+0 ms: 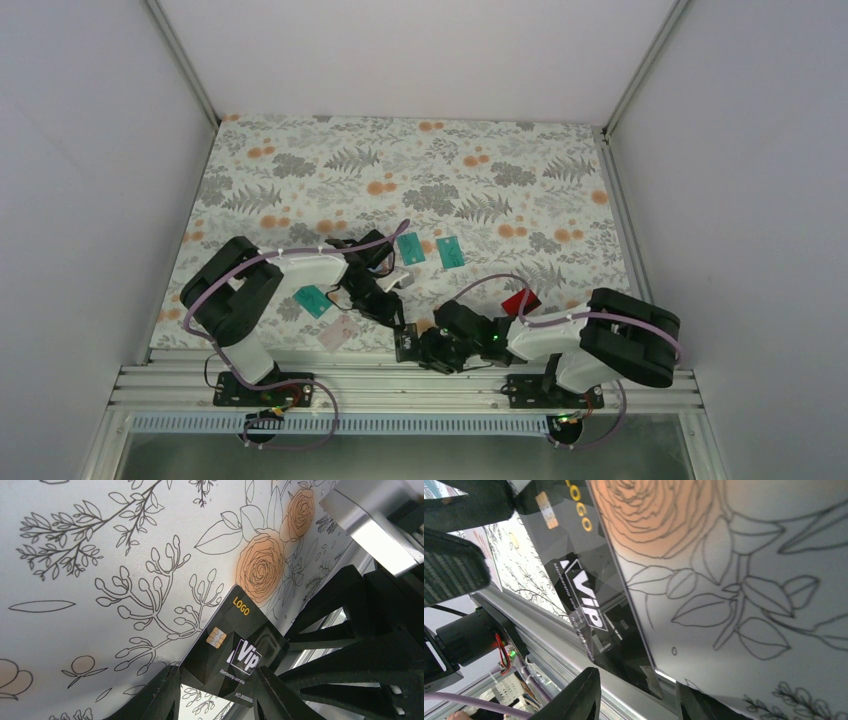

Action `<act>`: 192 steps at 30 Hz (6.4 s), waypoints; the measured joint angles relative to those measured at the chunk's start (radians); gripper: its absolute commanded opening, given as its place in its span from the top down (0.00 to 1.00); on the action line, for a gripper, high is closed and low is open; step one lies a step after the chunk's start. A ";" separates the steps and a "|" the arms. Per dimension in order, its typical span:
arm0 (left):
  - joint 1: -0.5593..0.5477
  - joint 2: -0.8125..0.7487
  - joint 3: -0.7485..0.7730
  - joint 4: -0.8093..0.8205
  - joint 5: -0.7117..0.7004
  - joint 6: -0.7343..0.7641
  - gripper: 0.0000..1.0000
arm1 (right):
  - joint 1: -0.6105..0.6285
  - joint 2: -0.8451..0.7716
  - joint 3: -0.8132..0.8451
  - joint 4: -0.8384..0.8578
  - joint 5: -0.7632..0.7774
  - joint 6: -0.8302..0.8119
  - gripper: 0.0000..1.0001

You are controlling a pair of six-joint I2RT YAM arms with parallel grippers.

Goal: Put the credit cards into the card holder

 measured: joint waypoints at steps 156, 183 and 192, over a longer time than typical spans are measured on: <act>0.431 -0.187 0.087 -0.043 -0.352 -0.344 0.98 | -0.520 0.831 1.341 -0.987 -0.166 -1.143 0.96; 0.494 -0.206 -0.032 0.080 -0.297 -0.281 0.98 | -0.519 0.817 1.315 -0.976 -0.167 -1.125 0.96; 0.499 -0.206 -0.059 0.145 -0.255 -0.289 0.98 | -0.519 0.817 1.315 -0.976 -0.167 -1.131 0.96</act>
